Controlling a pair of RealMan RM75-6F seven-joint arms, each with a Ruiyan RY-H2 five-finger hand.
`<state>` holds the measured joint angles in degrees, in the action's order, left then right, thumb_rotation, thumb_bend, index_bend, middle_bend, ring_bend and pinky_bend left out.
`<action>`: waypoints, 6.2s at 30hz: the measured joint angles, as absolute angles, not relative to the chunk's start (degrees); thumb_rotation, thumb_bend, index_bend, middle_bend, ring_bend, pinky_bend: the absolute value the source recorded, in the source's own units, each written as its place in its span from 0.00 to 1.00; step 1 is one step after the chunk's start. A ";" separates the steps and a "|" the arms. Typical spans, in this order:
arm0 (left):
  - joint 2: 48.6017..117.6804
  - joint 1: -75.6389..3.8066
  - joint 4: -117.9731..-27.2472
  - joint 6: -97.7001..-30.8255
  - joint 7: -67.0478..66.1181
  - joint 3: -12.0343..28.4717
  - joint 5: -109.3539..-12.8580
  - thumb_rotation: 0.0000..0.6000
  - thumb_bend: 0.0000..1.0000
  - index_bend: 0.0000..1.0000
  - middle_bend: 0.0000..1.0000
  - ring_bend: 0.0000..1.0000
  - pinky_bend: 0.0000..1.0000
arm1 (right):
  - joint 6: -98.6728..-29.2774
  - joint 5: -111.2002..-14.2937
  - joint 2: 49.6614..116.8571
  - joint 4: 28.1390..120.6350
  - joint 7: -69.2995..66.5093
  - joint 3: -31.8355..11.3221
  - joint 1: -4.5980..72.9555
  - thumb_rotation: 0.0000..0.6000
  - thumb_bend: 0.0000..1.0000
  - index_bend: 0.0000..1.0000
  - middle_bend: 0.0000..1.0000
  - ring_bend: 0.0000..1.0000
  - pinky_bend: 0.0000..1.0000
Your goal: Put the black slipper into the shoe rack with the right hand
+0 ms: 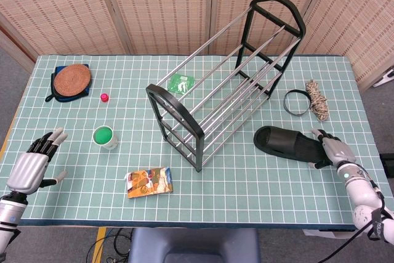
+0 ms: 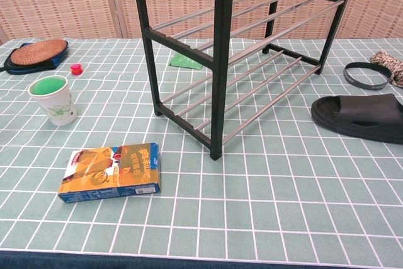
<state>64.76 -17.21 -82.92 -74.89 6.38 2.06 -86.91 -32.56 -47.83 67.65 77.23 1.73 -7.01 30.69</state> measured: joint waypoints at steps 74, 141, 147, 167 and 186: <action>63.00 -17.12 -83.14 -74.70 11.02 1.69 -87.49 1.00 0.26 0.00 0.02 0.00 0.11 | -46.04 -48.65 68.52 82.69 -7.80 -9.91 26.80 1.00 0.20 0.27 0.25 0.20 0.30; 58.25 -12.69 -81.27 -85.47 25.00 0.83 -92.74 1.00 0.26 0.00 0.02 0.00 0.11 | -25.23 -30.41 89.63 49.03 -2.47 -18.24 51.23 1.00 0.20 0.27 0.25 0.20 0.30; 58.14 -12.51 -81.22 -85.82 25.40 0.96 -92.73 1.00 0.26 0.00 0.02 0.00 0.11 | -23.89 -31.13 90.68 47.25 -3.26 -18.60 51.99 1.00 0.20 0.27 0.25 0.20 0.30; 57.59 -11.49 -80.95 -87.40 27.09 1.12 -92.92 1.00 0.26 0.00 0.02 0.00 0.11 | -19.75 -35.70 95.24 39.23 -6.91 -19.91 54.10 1.00 0.19 0.23 0.11 0.17 0.30; 57.91 -11.61 -81.16 -86.97 25.85 1.30 -92.95 1.00 0.26 0.00 0.02 0.00 0.11 | -25.47 -38.09 90.47 50.27 -6.63 -19.87 51.71 1.00 0.18 0.15 0.05 0.11 0.25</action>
